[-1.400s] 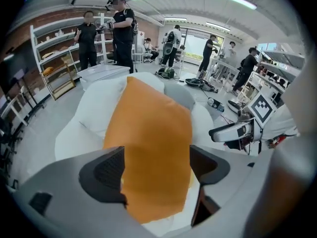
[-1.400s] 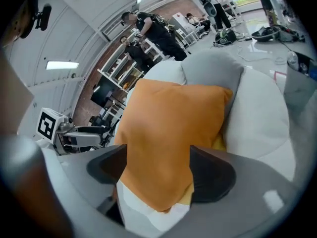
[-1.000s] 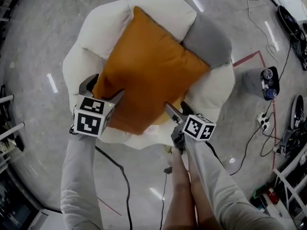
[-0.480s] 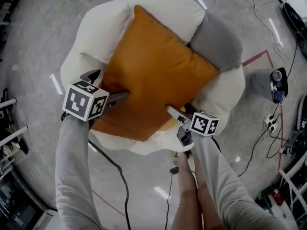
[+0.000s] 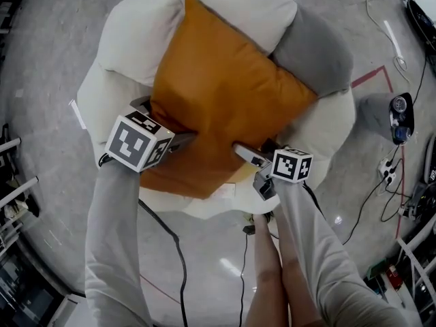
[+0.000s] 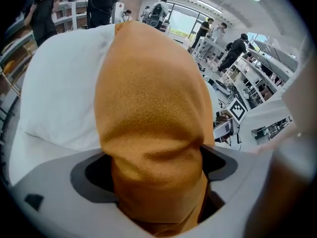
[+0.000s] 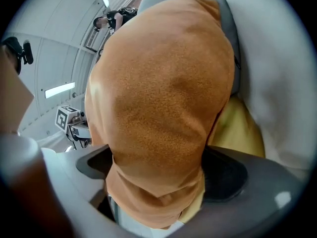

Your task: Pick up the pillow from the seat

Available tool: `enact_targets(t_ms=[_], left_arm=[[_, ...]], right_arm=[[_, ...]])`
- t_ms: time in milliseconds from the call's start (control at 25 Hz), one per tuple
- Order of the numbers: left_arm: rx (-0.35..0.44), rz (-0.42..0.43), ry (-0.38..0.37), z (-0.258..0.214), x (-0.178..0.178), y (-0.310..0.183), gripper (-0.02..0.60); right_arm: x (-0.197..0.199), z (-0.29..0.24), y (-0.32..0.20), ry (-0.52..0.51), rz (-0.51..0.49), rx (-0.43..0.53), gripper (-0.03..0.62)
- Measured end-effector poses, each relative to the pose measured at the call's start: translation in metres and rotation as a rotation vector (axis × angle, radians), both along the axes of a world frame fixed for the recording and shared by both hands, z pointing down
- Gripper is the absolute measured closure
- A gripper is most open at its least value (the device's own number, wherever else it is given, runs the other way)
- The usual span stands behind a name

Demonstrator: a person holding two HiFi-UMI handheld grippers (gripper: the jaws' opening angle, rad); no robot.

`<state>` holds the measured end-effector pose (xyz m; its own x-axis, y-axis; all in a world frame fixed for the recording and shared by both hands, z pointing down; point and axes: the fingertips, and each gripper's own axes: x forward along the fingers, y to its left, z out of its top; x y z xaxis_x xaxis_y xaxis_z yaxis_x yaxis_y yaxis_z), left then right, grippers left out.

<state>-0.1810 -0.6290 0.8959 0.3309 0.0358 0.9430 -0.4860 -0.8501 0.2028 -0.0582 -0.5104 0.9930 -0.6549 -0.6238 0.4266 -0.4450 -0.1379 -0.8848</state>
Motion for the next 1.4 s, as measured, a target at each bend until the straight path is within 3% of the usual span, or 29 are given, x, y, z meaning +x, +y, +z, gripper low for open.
enact_targets(t_ms=[240, 400, 840, 1400], left_arm=[[0.015, 0.015, -0.003, 0.0, 0.005, 0.009, 0.182], [0.017, 0.014, 0.012, -0.009, 0.008, 0.017, 0.231], [0.006, 0.021, 0.034, -0.044, 0.013, 0.038, 0.256], [0.066, -0.243, 0.197, -0.143, 0.009, 0.067, 0.256]], right_arm=[[-0.002, -0.006, 0.001, 0.012, 0.009, -0.007, 0.171], [-0.002, -0.015, 0.004, 0.012, 0.021, -0.018, 0.22], [0.005, -0.054, 0.012, 0.083, 0.014, -0.021, 0.278], [0.034, -0.176, -0.003, 0.3, -0.242, 0.093, 0.289]])
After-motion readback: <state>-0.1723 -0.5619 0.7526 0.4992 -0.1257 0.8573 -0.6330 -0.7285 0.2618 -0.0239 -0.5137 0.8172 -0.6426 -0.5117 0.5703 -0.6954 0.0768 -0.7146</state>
